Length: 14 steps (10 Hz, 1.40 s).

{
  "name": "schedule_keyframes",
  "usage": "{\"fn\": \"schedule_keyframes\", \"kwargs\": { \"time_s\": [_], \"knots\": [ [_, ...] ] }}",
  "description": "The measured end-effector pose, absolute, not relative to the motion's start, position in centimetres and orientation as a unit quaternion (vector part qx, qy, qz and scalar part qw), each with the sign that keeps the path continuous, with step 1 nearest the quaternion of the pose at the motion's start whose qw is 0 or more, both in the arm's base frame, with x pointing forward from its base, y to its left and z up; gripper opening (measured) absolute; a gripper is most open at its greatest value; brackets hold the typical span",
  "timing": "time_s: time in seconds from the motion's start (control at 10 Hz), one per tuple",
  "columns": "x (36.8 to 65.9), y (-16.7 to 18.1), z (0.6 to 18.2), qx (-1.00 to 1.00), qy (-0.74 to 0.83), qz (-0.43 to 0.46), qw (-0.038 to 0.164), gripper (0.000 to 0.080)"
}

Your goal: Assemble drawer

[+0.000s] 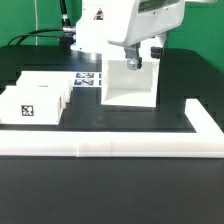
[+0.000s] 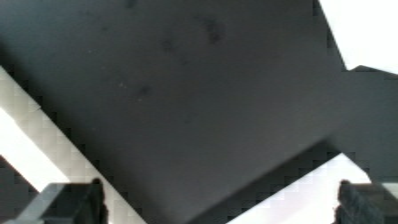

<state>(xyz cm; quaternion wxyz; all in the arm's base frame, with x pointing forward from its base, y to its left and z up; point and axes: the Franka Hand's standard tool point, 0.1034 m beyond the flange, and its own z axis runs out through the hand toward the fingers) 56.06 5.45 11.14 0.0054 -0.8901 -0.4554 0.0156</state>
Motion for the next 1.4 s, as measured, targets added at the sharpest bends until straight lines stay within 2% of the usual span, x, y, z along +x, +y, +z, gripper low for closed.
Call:
{"fn": "schedule_keyframes", "kwargs": {
  "time_s": [0.6, 1.0, 1.1, 1.4],
  "knots": [
    [55.7, 5.4, 11.2, -0.895, -0.447, 0.014, 0.006, 0.0650],
    [49.6, 5.7, 12.5, -0.953, -0.303, 0.013, -0.003, 0.0650],
    [48.8, 6.1, 12.7, -0.957, -0.291, 0.017, -0.004, 0.0650],
    [49.1, 5.8, 12.4, -0.952, -0.305, 0.017, -0.003, 0.0650]
  ]
}}
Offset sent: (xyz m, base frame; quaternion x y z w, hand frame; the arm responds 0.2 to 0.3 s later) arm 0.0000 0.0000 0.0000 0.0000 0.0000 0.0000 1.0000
